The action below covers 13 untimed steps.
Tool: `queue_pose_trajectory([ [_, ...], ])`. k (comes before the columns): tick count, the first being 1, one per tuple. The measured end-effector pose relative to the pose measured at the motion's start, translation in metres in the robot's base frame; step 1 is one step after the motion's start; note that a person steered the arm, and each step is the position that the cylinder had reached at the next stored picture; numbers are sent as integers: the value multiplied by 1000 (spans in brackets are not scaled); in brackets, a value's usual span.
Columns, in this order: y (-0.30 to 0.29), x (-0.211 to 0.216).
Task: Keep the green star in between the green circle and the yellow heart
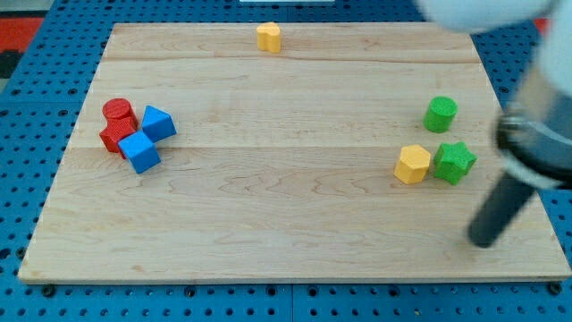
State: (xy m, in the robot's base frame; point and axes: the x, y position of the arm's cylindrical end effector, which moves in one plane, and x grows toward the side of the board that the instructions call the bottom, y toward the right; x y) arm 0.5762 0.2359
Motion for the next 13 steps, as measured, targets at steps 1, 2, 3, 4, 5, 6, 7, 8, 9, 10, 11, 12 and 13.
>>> queue_pose_trajectory([
  [1,34,-22],
  [2,35,-55],
  [3,35,-62],
  [4,30,-62],
  [5,8,-63],
  [6,-14,-66],
  [7,-18,-76],
  [8,-18,-80],
  [9,-24,-81],
  [10,-36,-93],
  [11,-45,-111],
  [12,-59,-132],
  [13,-77,-155],
])
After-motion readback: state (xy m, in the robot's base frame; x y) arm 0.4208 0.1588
